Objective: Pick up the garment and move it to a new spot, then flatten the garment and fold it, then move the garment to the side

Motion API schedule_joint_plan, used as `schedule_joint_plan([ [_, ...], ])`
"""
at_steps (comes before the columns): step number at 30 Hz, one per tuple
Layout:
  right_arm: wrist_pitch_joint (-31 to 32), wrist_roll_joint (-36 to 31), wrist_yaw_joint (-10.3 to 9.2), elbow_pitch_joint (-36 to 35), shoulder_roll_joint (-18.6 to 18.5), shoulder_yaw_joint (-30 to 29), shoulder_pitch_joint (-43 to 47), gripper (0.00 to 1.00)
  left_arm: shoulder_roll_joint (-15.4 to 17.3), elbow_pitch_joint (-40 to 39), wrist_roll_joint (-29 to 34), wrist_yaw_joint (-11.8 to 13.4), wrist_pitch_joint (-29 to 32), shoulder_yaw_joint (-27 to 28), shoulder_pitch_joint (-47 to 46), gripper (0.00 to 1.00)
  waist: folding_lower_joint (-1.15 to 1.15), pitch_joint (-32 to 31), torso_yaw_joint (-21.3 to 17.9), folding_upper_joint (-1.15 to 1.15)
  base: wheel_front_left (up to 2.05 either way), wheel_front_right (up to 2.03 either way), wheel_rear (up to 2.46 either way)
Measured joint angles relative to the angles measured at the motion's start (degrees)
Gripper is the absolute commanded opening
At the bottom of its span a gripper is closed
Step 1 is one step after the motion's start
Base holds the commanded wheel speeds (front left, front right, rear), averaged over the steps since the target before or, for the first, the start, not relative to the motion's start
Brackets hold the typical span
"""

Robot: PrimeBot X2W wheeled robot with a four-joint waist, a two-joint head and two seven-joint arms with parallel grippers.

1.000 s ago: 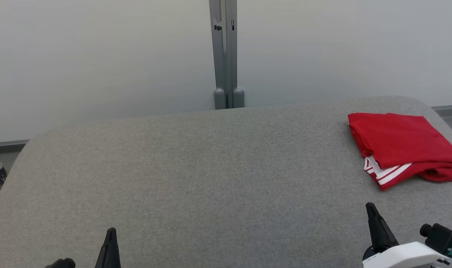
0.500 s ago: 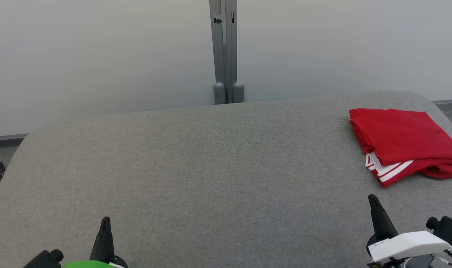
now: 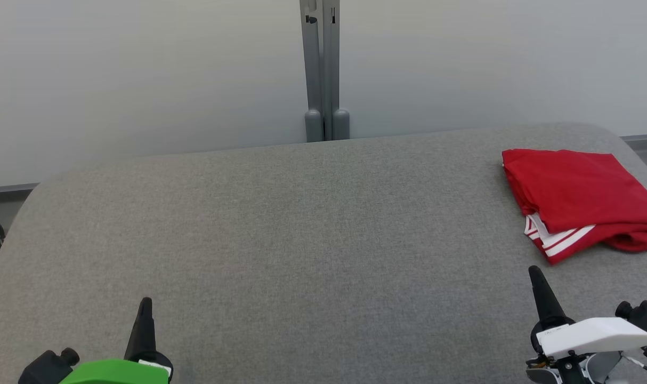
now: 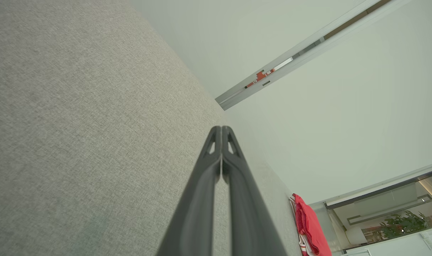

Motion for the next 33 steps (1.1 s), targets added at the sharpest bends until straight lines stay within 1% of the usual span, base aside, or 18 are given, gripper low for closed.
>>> schedule_joint_plan([
  [14, 2.1, 8.0, 0.0, 0.7, 0.4, -1.3, -1.9, 0.0, 0.0, 0.6, -8.1, -0.7, 2.2, 1.4, -2.4, 0.0, 0.0, 1.3, 0.0, 0.0, 0.0, 0.0, 0.0],
  [33, 4.7, 17.2, -0.01, 1.5, 0.9, -2.8, -4.5, 0.0, 0.0, 1.6, -17.9, -1.3, 4.8, 3.0, -5.2, 0.0, 0.0, 3.0, 0.0, 0.0, 0.0, 0.0, 0.0],
])
